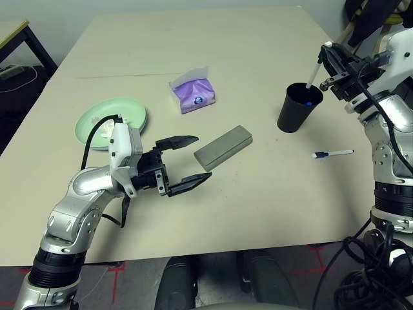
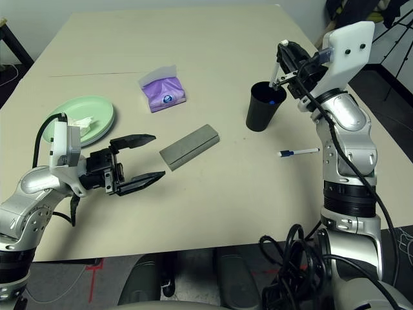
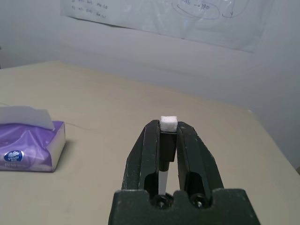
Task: Organize and tidy the items on the table.
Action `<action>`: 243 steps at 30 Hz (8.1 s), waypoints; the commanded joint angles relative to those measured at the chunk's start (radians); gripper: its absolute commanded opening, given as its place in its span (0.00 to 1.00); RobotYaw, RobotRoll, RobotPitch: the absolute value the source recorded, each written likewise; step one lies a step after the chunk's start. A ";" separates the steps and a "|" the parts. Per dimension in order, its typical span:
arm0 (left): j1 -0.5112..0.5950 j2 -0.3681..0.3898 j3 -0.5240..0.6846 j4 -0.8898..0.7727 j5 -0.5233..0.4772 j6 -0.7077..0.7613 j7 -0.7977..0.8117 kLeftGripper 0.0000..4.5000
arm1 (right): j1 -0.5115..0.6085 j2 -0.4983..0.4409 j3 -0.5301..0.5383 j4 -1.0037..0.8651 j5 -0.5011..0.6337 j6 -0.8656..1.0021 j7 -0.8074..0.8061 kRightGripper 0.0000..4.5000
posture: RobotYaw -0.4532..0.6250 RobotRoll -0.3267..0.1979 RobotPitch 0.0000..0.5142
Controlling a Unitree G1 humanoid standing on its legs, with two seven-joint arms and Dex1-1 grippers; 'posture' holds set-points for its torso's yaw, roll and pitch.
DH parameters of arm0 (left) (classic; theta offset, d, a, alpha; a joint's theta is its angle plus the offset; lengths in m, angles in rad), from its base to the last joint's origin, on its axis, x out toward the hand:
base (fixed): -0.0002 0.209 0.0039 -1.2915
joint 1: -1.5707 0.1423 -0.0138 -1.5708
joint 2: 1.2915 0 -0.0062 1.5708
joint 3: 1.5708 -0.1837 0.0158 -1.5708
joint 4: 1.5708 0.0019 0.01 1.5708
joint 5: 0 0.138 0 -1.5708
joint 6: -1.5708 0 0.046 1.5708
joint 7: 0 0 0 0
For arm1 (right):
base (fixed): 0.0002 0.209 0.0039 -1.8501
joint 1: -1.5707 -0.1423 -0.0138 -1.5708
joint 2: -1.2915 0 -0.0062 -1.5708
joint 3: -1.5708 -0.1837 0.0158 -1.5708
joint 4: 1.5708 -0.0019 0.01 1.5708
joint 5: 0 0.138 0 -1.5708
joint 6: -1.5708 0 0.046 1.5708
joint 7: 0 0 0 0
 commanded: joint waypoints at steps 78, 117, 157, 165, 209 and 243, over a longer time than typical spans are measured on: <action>-0.011 -0.009 0.016 -0.025 -0.007 0.018 0.072 1.00 | -0.450 -0.394 0.787 0.816 -0.615 -0.360 1.097 1.00 | 0.44 0.62 0.25; 0.005 -0.002 0.019 -0.039 -0.003 0.016 0.091 1.00 | -0.457 -0.317 0.812 0.961 -0.785 -0.695 1.169 0.71 | 0.46 0.62 0.27; -0.009 -0.016 -0.002 -0.018 0.007 0.000 0.080 1.00 | -0.414 -0.238 0.622 0.387 -0.168 0.065 1.153 0.01 | 0.45 0.62 0.26; -0.012 -0.016 -0.003 -0.018 0.009 0.003 0.081 1.00 | -0.408 -0.108 0.415 0.311 -0.062 0.158 0.914 0.01 | 0.45 0.62 0.26; -0.037 -0.030 -0.025 0.052 0.033 -0.037 0.017 1.00 | -0.122 -0.110 0.056 0.246 -0.210 -0.422 0.008 0.01 | 0.40 0.62 0.26; -0.026 -0.018 -0.016 0.050 0.037 -0.038 0.015 1.00 | 0.031 -0.048 0.092 0.098 -0.166 -0.116 -0.019 0.01 | 0.41 0.62 0.27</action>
